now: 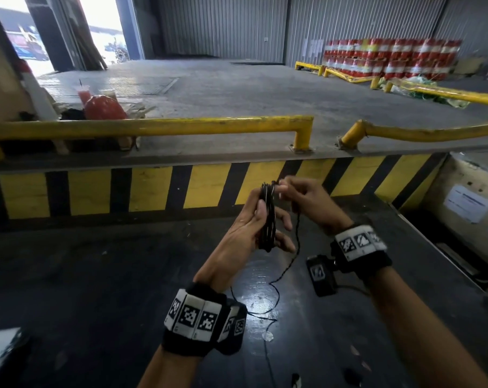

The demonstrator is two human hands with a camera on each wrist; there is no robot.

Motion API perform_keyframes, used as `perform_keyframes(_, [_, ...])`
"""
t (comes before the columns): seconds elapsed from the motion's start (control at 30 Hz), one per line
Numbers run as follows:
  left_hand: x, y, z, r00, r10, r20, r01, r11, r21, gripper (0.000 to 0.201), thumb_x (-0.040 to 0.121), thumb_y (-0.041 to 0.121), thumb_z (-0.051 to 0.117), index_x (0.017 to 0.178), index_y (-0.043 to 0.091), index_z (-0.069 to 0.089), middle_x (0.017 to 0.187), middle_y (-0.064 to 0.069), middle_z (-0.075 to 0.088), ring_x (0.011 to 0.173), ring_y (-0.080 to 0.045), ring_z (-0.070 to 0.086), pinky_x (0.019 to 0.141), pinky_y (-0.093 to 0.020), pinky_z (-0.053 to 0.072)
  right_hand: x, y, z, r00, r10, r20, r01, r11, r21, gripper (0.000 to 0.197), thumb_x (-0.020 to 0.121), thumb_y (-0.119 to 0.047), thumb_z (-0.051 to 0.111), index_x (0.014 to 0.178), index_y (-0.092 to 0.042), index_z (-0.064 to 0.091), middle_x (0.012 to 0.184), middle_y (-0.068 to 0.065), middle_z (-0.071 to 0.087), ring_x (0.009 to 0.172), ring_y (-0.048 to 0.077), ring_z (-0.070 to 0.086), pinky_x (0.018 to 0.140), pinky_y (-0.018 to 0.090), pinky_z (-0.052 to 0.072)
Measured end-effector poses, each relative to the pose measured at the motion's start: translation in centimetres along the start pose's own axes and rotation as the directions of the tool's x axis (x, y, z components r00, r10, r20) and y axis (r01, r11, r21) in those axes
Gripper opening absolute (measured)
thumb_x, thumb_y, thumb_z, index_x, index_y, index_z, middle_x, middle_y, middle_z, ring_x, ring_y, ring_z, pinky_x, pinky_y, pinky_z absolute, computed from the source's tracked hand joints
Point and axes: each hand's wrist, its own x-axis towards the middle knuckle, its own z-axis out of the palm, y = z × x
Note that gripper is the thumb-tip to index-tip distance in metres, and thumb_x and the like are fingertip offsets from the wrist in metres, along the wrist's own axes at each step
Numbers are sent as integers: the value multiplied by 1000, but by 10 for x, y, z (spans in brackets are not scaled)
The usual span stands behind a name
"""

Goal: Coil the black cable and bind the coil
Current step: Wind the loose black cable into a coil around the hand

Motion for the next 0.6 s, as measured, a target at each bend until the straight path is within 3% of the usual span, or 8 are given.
perform_keyframes(0.1, [10, 9, -8, 998, 46, -50, -51, 993, -107, 40, 106, 34, 23, 141, 26, 42, 108, -19, 57, 89, -31, 62, 86, -45, 55, -29, 24, 41, 994, 108, 30, -112, 980, 163, 51, 103, -38, 46, 90, 8, 63, 75, 16, 56, 62, 22, 43, 56, 29, 35])
perform_keyframes(0.2, [30, 14, -26, 986, 96, -138, -117, 981, -153, 43, 108, 32, 18, 147, 24, 33, 109, -17, 59, 91, -27, 67, 82, -41, 57, -56, 30, 70, 980, 182, 86, -198, 946, 257, 51, 98, -44, 49, 73, -3, 67, 57, -4, 46, 50, 10, 34, 52, 25, 24])
perform_keyframes(0.27, [47, 16, -42, 968, 89, -236, -130, 977, -166, 43, 108, 29, 17, 149, 23, 29, 108, -16, 60, 93, -28, 68, 83, -36, 58, -67, 28, 76, 975, 150, 165, -188, 950, 248, 47, 98, -40, 49, 74, -7, 70, 55, -8, 41, 47, 5, 32, 49, 21, 25])
perform_keyframes(0.37, [69, 8, -60, 937, 71, -342, -88, 996, -35, 41, 109, 27, 16, 148, 20, 28, 106, -19, 56, 92, -31, 68, 84, -35, 59, -71, 13, 69, 963, 61, 263, -95, 988, 118, 37, 102, -28, 54, 83, 0, 71, 57, -11, 48, 49, 2, 38, 49, 15, 32])
perform_keyframes(0.43, [75, -4, -65, 943, 54, -327, -7, 990, 144, 40, 109, 27, 17, 147, 18, 29, 106, -19, 56, 88, -30, 69, 82, -35, 59, -66, -6, 54, 958, 18, 285, -13, 1000, -18, 32, 100, -27, 59, 86, -2, 71, 59, -10, 56, 51, 0, 47, 52, 14, 39])
perform_keyframes(0.5, [72, -18, -60, 971, 20, -237, 57, 947, 317, 38, 109, 28, 19, 144, 20, 33, 108, -19, 58, 89, -28, 68, 83, -39, 57, -56, -30, 32, 941, -1, 337, 54, 988, -146, 26, 97, -30, 61, 87, -8, 71, 65, -7, 62, 53, 1, 54, 53, 15, 44])
perform_keyframes(0.6, [59, -35, -46, 992, -74, -101, 111, 892, 438, 36, 109, 31, 20, 141, 25, 35, 112, -11, 61, 94, -21, 66, 86, -41, 55, -35, -66, -10, 909, 79, 409, 48, 956, -291, 18, 96, -30, 62, 92, -15, 71, 71, 0, 67, 53, 12, 58, 48, 20, 49])
